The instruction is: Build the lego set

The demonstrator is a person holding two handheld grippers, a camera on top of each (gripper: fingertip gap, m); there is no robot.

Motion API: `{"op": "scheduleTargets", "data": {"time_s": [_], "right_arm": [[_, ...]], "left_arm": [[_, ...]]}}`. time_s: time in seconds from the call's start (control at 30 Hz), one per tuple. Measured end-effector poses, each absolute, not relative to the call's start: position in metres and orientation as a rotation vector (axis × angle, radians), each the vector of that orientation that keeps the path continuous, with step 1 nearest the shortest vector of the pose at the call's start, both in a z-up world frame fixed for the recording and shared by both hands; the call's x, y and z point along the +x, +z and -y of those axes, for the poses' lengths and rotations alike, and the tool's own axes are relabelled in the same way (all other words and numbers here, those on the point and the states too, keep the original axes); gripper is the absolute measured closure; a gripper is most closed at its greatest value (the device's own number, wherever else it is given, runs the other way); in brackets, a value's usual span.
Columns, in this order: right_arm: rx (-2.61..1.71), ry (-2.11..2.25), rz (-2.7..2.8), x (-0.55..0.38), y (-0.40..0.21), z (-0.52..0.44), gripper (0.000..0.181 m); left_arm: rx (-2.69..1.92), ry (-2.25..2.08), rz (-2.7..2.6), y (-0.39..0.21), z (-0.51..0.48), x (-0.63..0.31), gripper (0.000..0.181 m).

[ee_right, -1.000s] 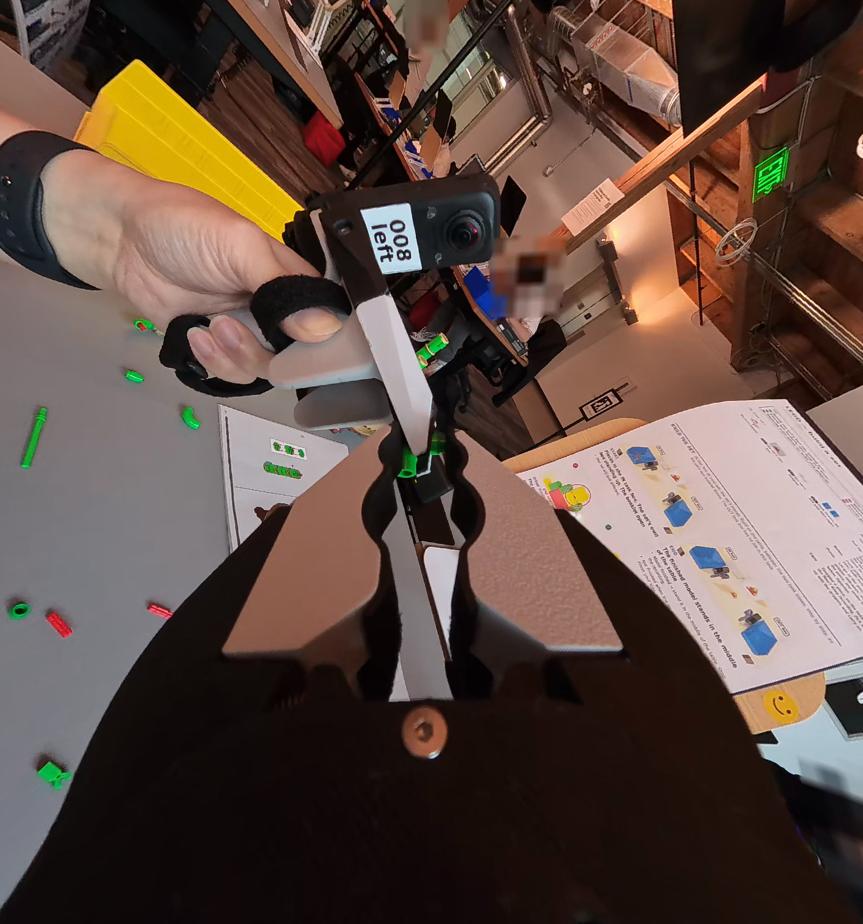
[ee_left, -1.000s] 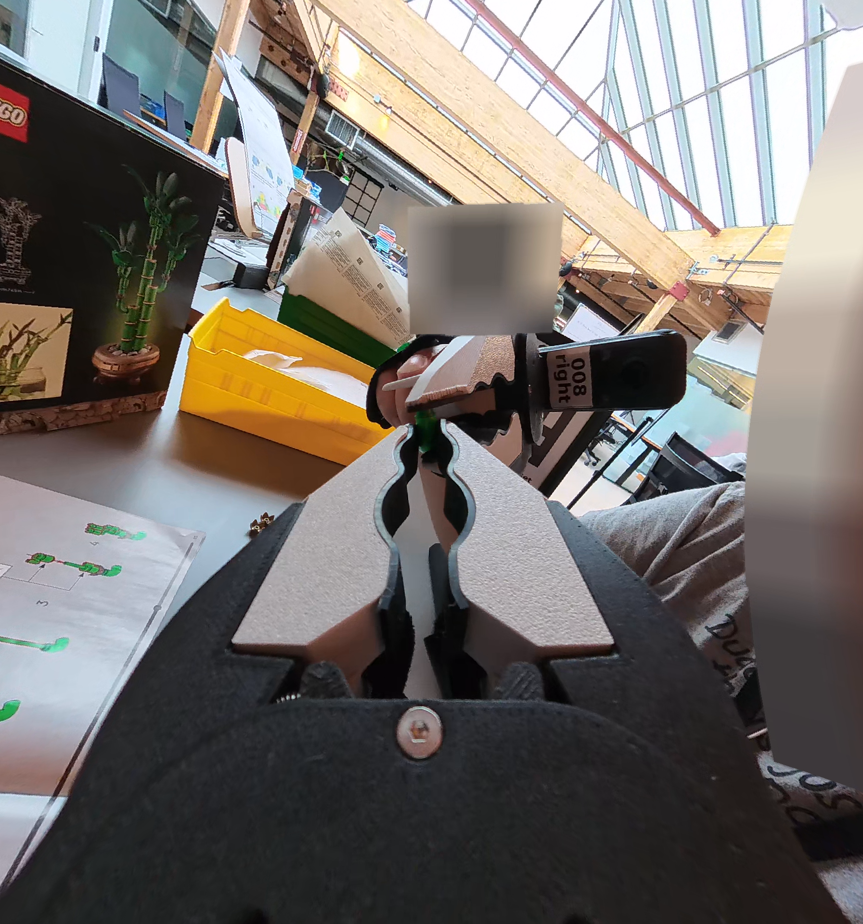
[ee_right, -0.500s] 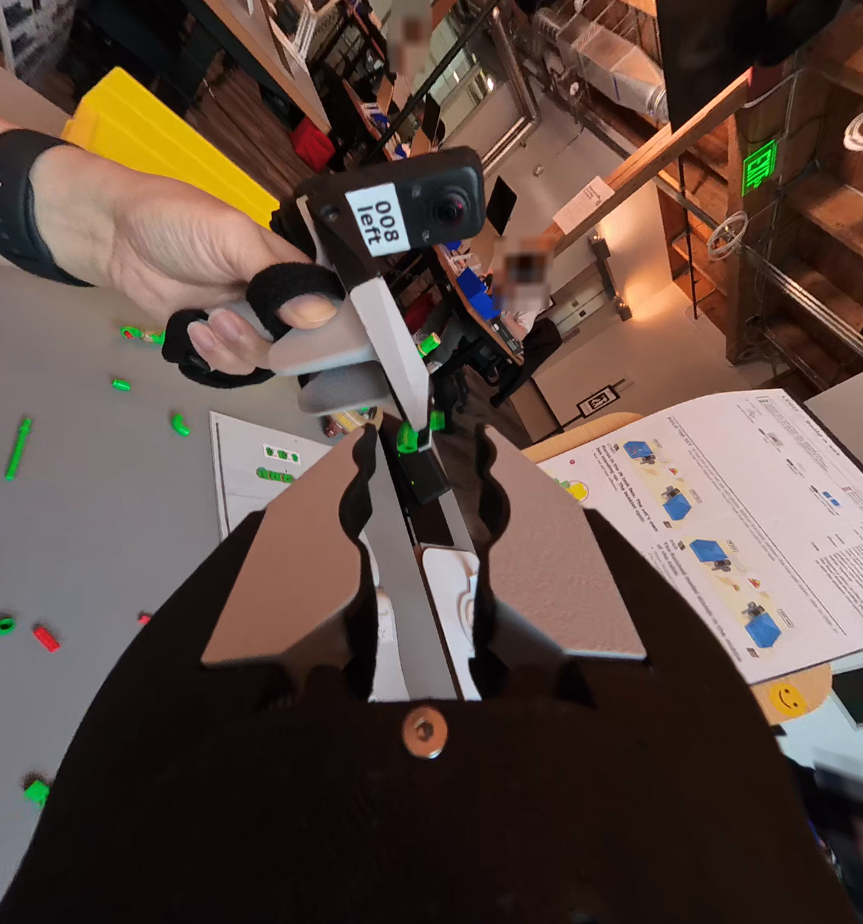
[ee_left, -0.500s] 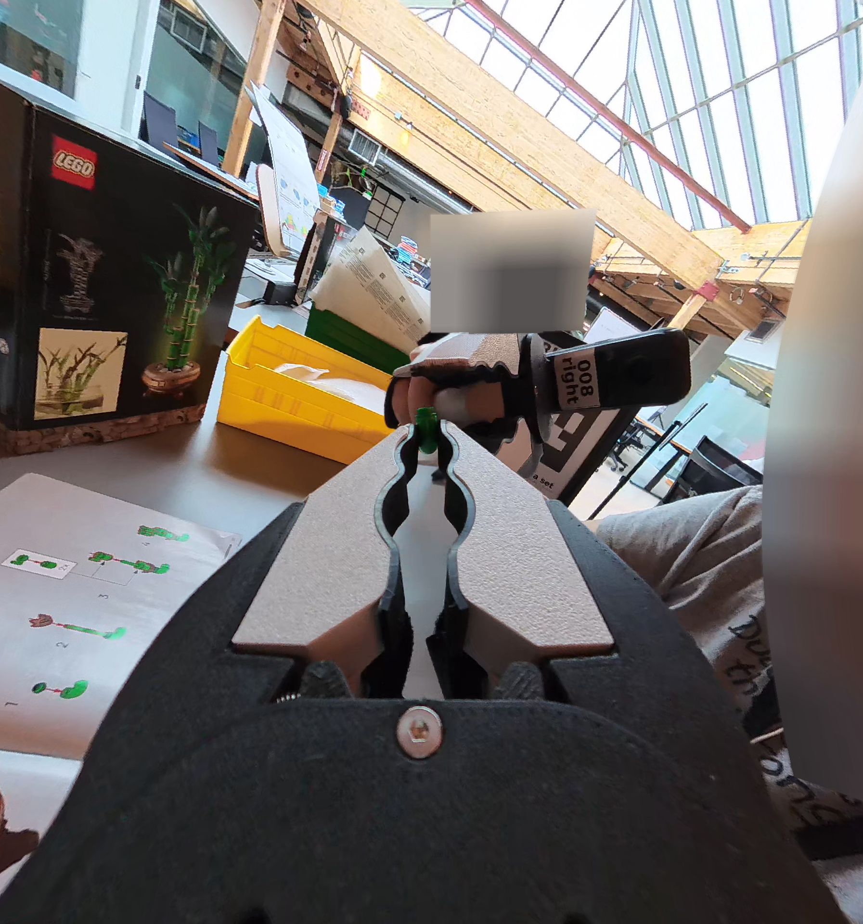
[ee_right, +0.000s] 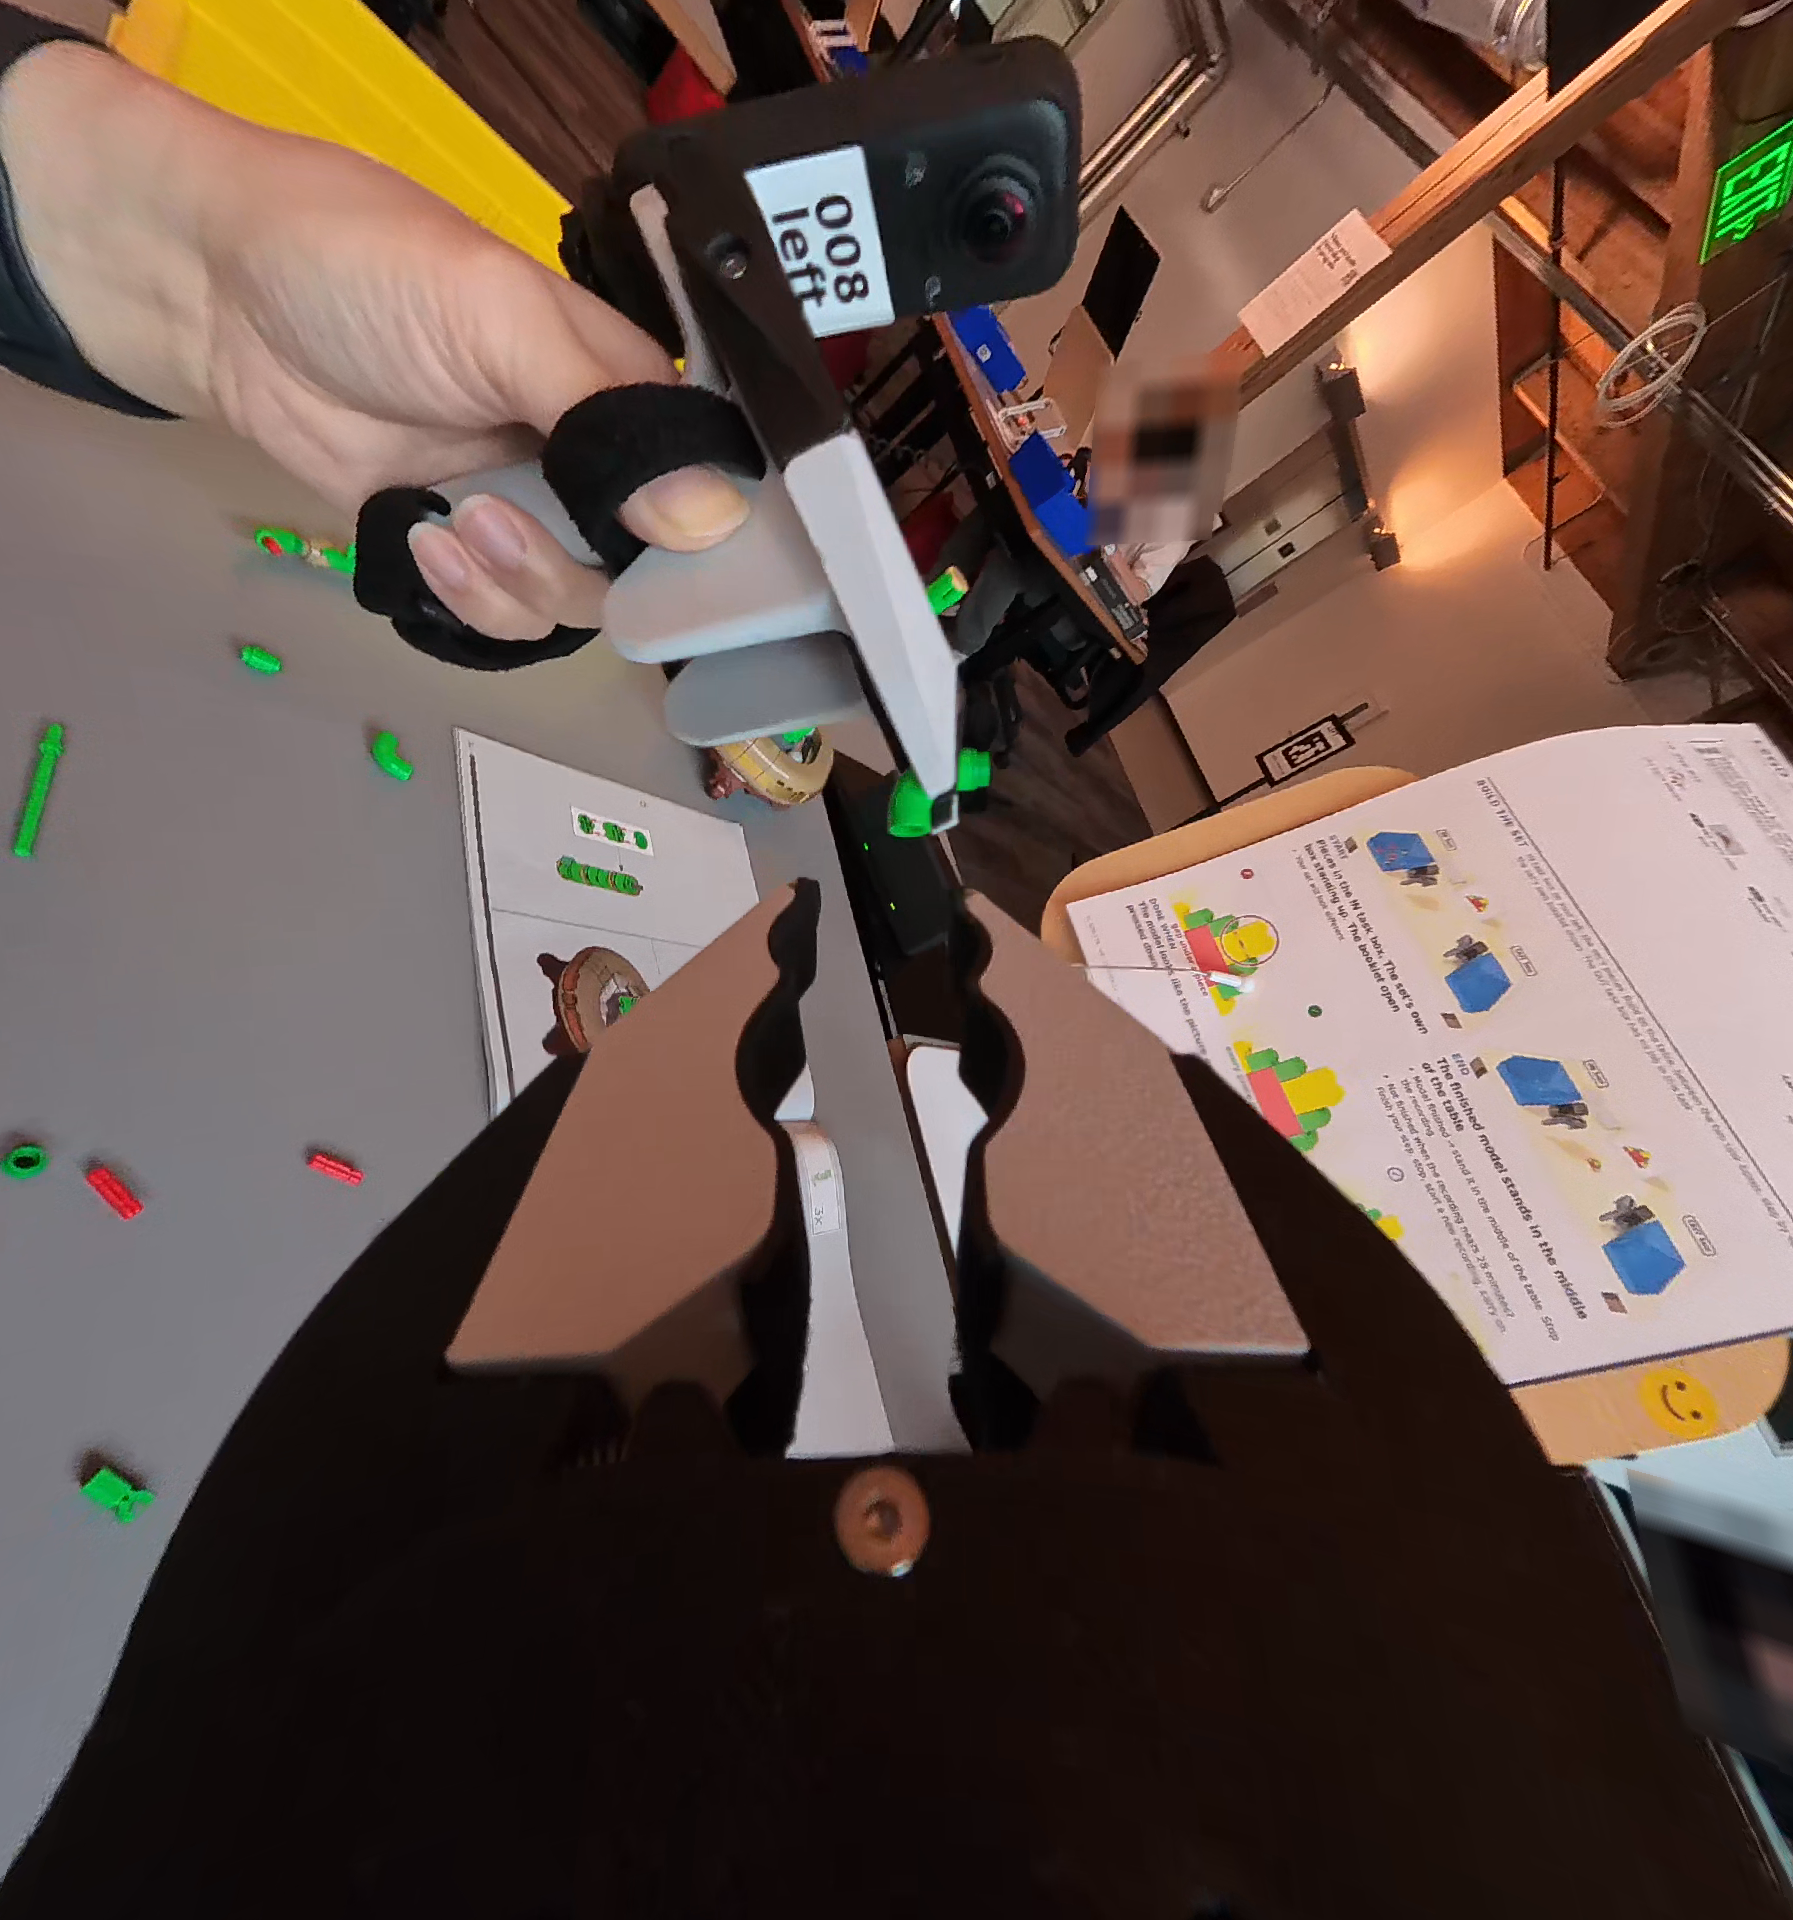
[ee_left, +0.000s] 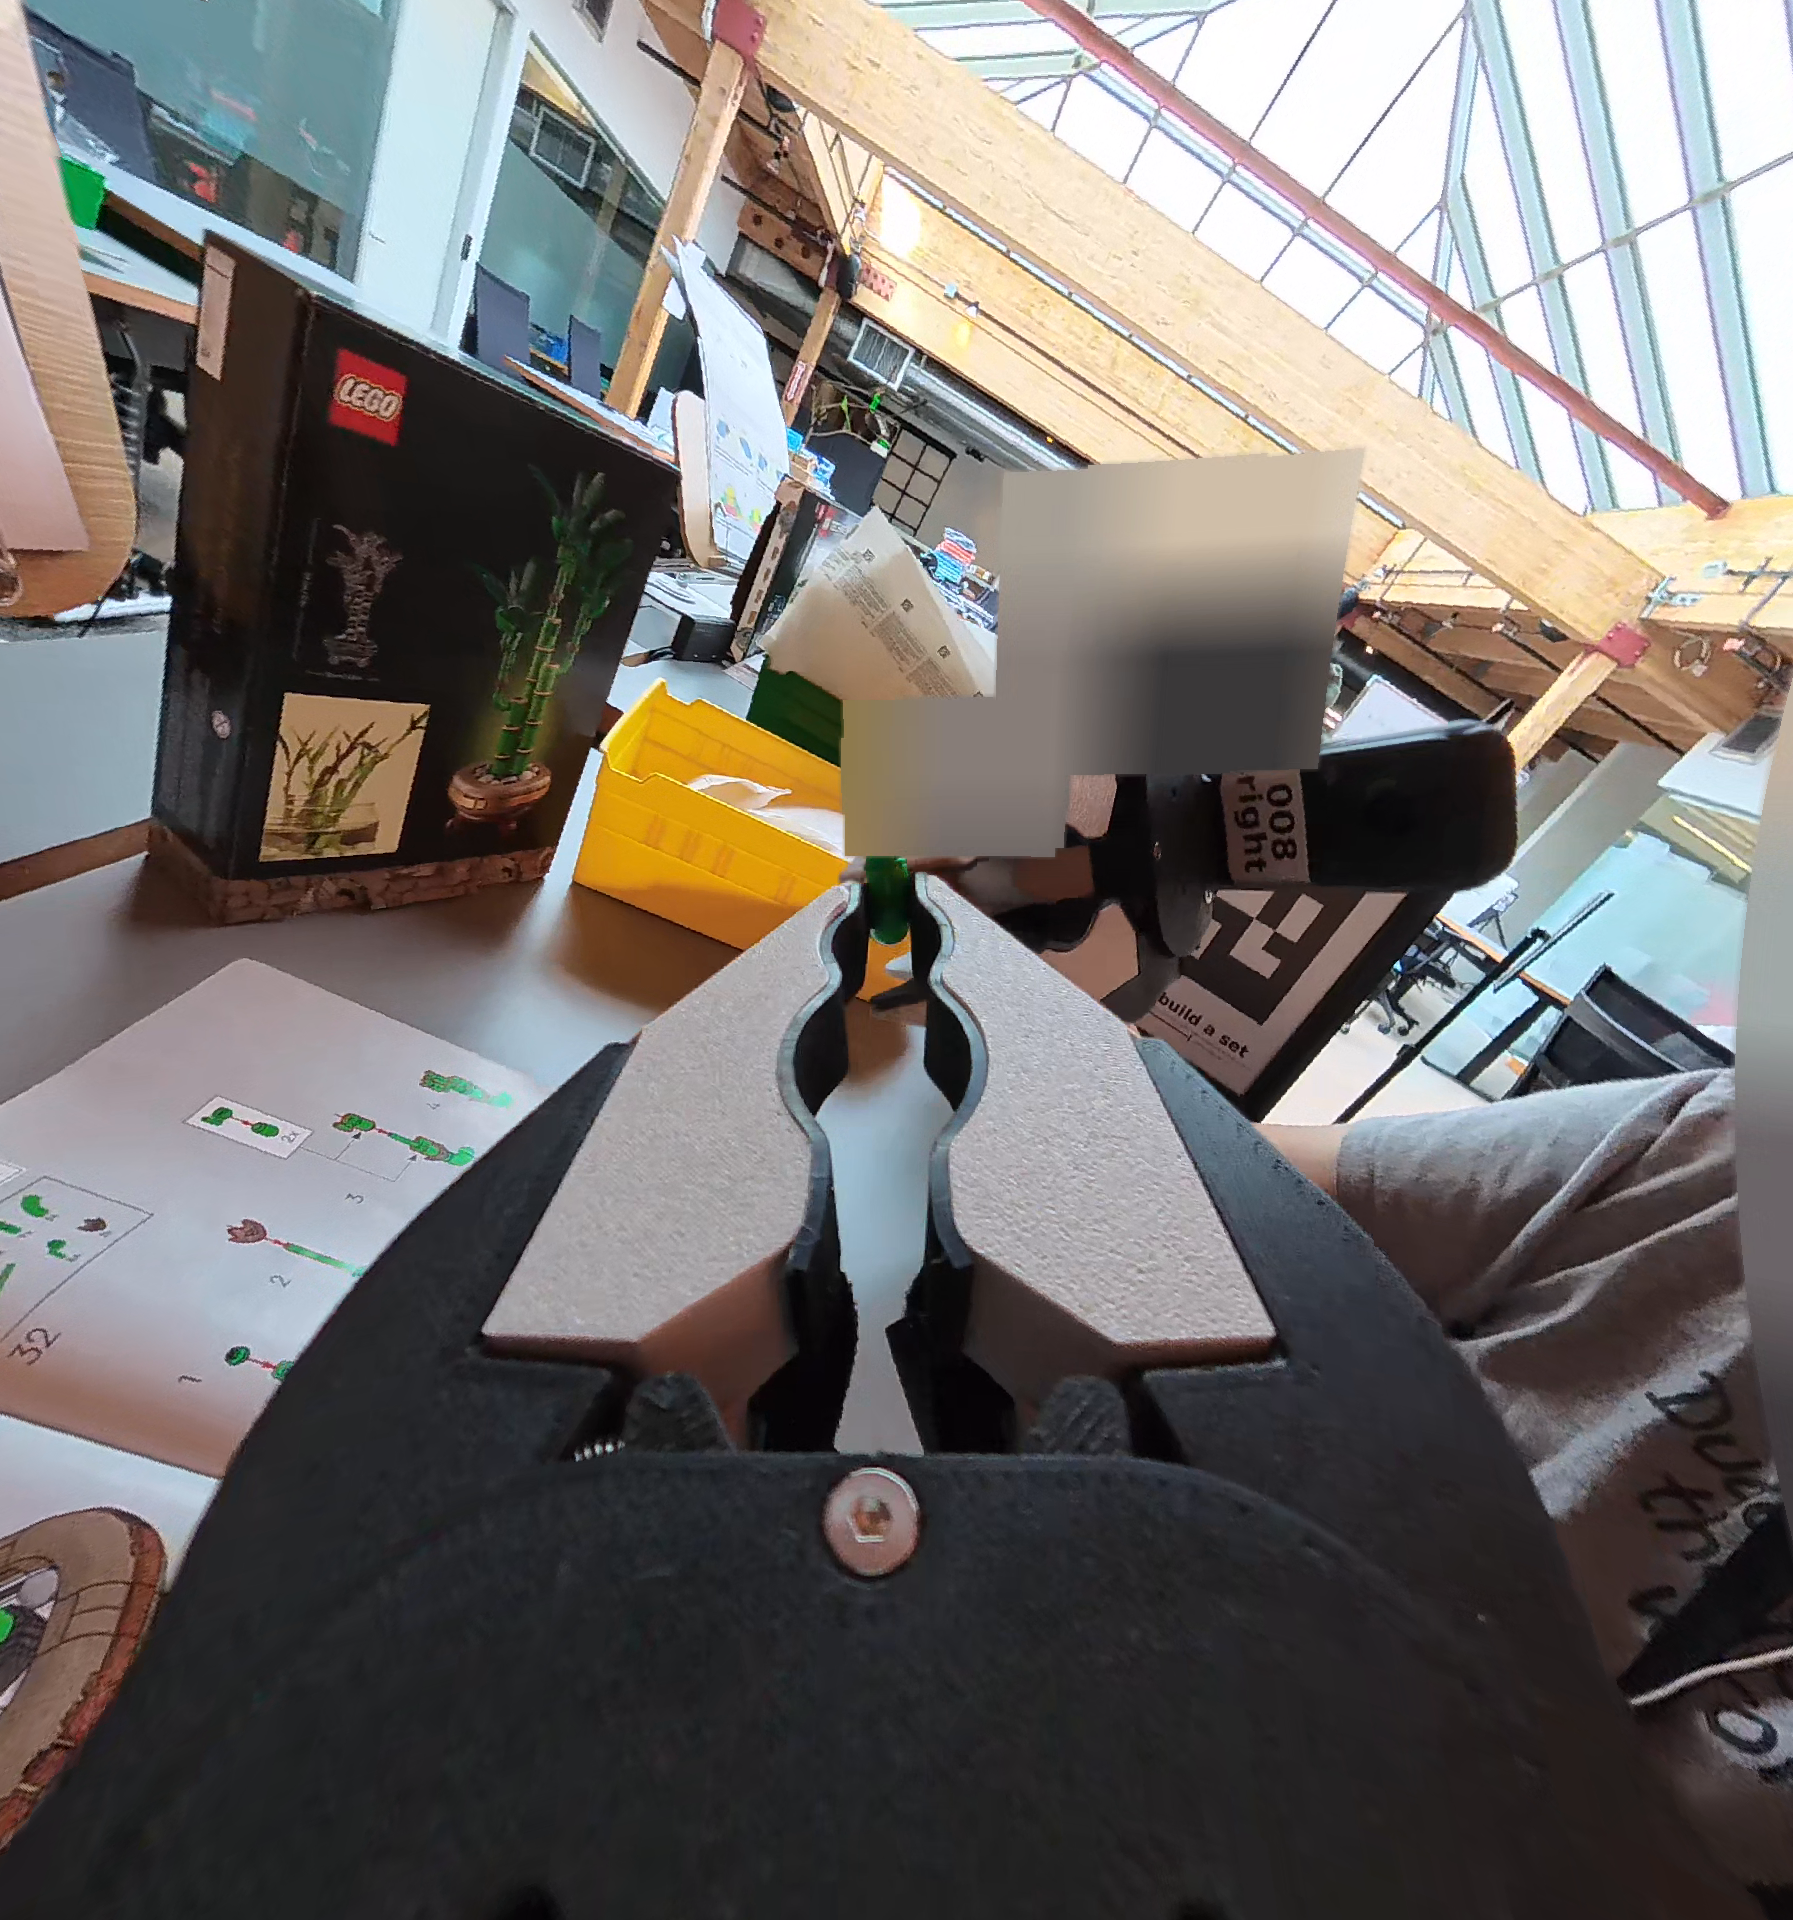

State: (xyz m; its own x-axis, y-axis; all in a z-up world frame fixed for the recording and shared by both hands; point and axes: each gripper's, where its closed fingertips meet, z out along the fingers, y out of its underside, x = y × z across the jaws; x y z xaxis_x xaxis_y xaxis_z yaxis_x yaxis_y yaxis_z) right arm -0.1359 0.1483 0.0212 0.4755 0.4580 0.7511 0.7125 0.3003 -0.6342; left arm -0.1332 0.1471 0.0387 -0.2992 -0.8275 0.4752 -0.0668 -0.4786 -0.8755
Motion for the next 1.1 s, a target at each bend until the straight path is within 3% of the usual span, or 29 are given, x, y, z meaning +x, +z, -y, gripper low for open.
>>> {"op": "scheduleTargets", "data": {"time_s": [0.5, 0.73, 0.9, 1.1], "right_arm": [[-1.304, -0.158, 1.079, -0.144, 0.029, -0.149, 0.174], [-1.31, -0.17, 1.084, -0.142, 0.027, -0.151, 0.176], [-1.306, -0.183, 1.088, -0.142, 0.027, -0.152, 0.166], [-1.299, -0.21, 1.081, -0.14, 0.028, -0.153, 0.174]], "left_arm": [[-1.419, -1.878, -1.136, 0.034, -0.146, -0.13, 0.177], [-1.428, -1.892, -1.129, 0.032, -0.145, -0.128, 0.177], [-1.427, -1.9, -1.121, 0.033, -0.145, -0.128, 0.177], [-1.425, -1.92, -1.116, 0.033, -0.144, -0.128, 0.177]]}}
